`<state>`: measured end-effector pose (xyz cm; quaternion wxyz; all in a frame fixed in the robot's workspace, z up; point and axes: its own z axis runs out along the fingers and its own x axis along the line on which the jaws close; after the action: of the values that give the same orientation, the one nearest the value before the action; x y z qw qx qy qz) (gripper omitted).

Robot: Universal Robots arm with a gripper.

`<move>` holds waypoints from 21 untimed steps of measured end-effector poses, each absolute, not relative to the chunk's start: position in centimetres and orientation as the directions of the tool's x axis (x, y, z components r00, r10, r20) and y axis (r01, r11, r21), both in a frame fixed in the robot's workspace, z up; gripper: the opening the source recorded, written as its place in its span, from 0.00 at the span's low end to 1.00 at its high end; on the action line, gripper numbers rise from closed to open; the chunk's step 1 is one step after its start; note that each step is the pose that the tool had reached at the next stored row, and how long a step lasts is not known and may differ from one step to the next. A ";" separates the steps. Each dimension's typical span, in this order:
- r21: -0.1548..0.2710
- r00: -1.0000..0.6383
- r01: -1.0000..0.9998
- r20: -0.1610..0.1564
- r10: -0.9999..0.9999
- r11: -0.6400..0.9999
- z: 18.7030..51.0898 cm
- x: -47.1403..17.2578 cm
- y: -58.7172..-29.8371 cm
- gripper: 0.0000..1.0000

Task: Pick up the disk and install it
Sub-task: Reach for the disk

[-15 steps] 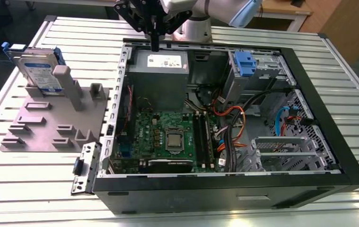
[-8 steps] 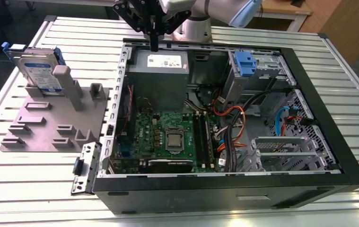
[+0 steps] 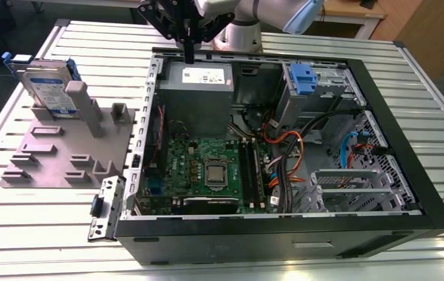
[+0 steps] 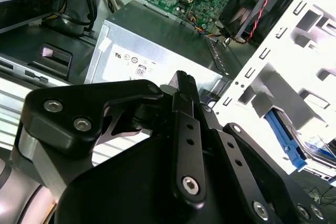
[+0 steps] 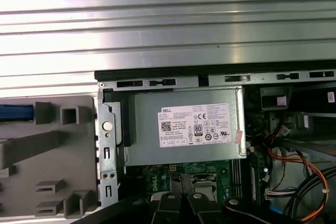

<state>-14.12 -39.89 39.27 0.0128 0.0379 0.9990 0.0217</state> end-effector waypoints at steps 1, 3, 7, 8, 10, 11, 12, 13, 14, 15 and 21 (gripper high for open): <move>0.044 -0.997 0.075 -0.024 0.076 0.996 39.3 -14.1 -39.9 0.11; 0.044 -0.997 0.075 -0.024 0.076 0.996 39.3 -14.2 -39.9 0.11; 0.044 -0.997 0.075 -0.024 0.076 0.996 39.3 -14.3 -39.9 0.11; 0.044 -0.997 0.075 -0.024 0.076 0.996 39.3 -14.3 -39.9 0.11; 0.044 -0.997 0.075 -0.024 0.076 0.996 39.3 -14.4 -39.9 0.11; 0.044 -0.997 0.075 -0.024 0.076 0.996 39.3 -14.4 -39.9 0.11; 0.044 -0.997 0.075 -0.024 0.076 0.996 39.3 -14.4 -39.9 0.11; 0.044 -0.997 0.075 -0.024 0.076 0.996 39.3 -14.4 -39.9 0.11; 0.044 -0.997 0.075 -0.024 0.076 0.996 39.3 -14.5 -39.9 0.11; 0.044 -0.997 0.075 -0.024 0.076 0.996 39.3 -14.5 -39.9 0.11; 0.044 -0.997 0.075 -0.024 0.076 0.996 39.3 -14.7 -39.9 0.11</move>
<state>-14.71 -39.89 39.26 0.0128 0.0378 0.9990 0.0217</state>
